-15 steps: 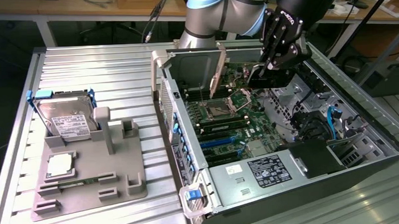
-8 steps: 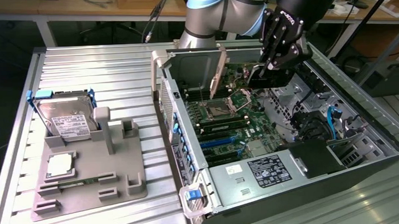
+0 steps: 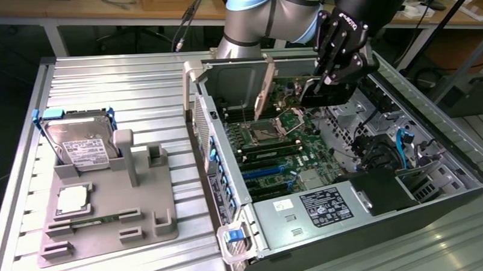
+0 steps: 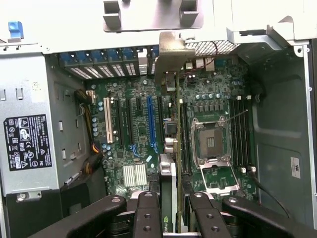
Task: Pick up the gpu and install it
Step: 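Insert the gpu into the slot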
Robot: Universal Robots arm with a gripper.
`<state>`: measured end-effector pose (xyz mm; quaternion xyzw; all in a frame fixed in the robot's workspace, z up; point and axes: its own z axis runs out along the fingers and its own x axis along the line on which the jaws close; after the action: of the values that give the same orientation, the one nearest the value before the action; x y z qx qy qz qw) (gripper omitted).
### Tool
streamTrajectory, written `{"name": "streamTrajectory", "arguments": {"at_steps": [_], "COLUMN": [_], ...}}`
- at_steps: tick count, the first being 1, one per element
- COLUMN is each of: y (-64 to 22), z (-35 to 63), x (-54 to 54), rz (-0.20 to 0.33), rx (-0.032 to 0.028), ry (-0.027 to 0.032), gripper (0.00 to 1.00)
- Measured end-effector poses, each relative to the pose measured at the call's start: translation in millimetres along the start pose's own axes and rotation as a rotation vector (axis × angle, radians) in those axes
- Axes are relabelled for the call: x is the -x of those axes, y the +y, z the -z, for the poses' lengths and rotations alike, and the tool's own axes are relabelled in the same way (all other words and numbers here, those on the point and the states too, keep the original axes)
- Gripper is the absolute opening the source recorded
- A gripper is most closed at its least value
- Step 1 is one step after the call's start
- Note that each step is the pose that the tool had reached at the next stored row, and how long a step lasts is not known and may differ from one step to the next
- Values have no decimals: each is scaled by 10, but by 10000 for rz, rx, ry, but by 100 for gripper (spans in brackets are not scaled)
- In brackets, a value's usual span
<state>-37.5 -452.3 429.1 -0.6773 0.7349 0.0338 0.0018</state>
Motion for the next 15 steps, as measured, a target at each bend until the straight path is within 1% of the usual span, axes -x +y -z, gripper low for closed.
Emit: {"name": "streamTrajectory", "arguments": {"at_steps": [15], "y": [0], "z": [0], "x": [0], "rz": [431], "rx": [21], "ry": [21], "gripper": [27]}}
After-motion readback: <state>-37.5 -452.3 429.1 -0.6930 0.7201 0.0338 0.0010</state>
